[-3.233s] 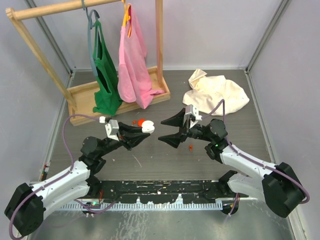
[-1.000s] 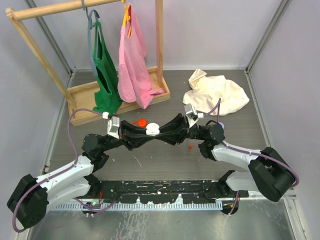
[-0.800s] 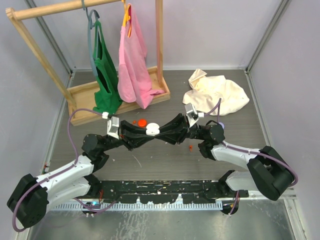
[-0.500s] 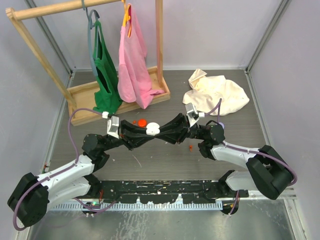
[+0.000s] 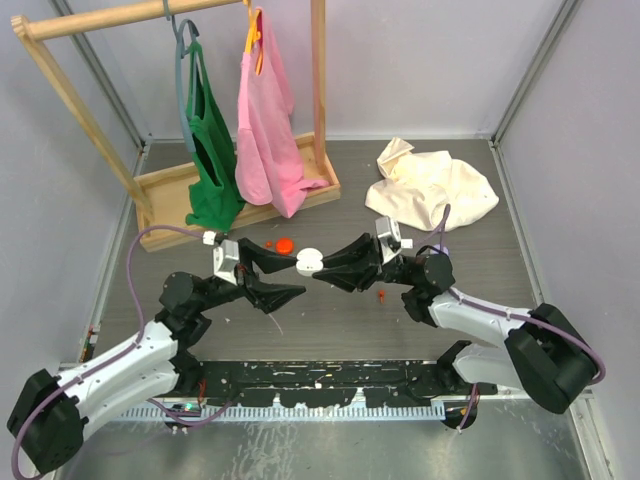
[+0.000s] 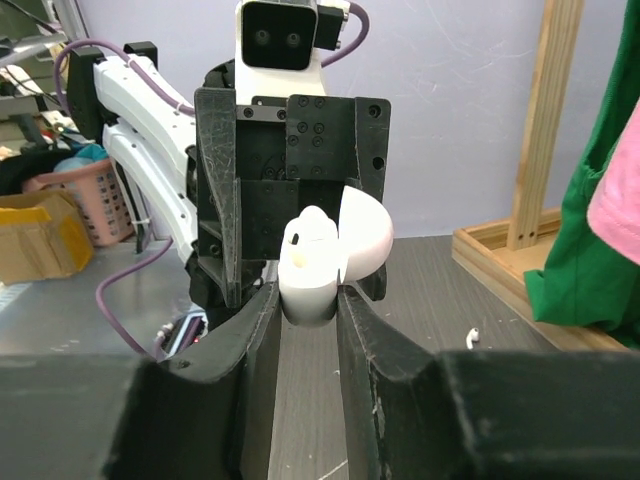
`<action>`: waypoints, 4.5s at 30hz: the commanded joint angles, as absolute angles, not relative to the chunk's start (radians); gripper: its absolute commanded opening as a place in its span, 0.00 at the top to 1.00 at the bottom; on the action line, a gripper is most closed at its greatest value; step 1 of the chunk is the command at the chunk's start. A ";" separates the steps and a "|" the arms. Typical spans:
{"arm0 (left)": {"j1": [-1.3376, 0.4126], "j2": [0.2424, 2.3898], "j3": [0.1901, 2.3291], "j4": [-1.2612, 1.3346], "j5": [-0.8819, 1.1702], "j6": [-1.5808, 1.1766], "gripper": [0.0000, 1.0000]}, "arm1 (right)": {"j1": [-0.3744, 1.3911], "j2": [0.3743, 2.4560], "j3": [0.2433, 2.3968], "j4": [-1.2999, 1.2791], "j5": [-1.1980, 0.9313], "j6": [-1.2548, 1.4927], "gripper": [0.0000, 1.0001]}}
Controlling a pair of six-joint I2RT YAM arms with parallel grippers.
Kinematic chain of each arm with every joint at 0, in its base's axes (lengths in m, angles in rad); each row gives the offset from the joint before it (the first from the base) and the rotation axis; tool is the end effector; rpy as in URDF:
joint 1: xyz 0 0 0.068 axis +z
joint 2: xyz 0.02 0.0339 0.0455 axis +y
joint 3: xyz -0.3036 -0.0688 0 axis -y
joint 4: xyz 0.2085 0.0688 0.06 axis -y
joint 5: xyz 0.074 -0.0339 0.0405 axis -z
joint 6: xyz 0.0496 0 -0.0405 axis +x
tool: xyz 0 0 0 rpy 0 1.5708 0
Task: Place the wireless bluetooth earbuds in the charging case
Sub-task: Adjust the charging case, then pick up the earbud from the center of the board.
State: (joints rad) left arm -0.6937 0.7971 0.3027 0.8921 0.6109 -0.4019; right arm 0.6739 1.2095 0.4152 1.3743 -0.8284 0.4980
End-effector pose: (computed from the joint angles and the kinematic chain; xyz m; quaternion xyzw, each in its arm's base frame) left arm 0.0783 -0.1021 0.3290 0.3245 0.4858 -0.5558 0.5914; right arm 0.1269 0.1481 0.3497 -0.3909 0.4024 0.6048 0.5652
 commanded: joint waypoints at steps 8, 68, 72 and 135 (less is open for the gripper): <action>-0.697 0.564 0.329 0.344 0.333 -0.382 0.15 | 0.674 1.069 0.323 1.229 -0.706 0.128 0.99; -0.325 1.351 0.643 -0.114 -0.550 -0.666 0.44 | 0.687 1.247 0.083 1.424 -0.493 -0.046 0.91; -0.314 1.403 0.663 -0.095 -0.545 -0.642 0.51 | 0.689 1.256 0.089 1.417 -0.499 -0.048 0.91; -0.871 1.472 0.894 -0.552 -0.344 -0.585 0.52 | 0.687 1.228 0.075 1.396 -0.413 -0.066 0.91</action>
State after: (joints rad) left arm -0.8684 1.5578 0.8890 -0.5453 -0.3157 -0.4664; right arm 0.6838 1.2507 0.0635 1.3525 -0.4290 -0.0509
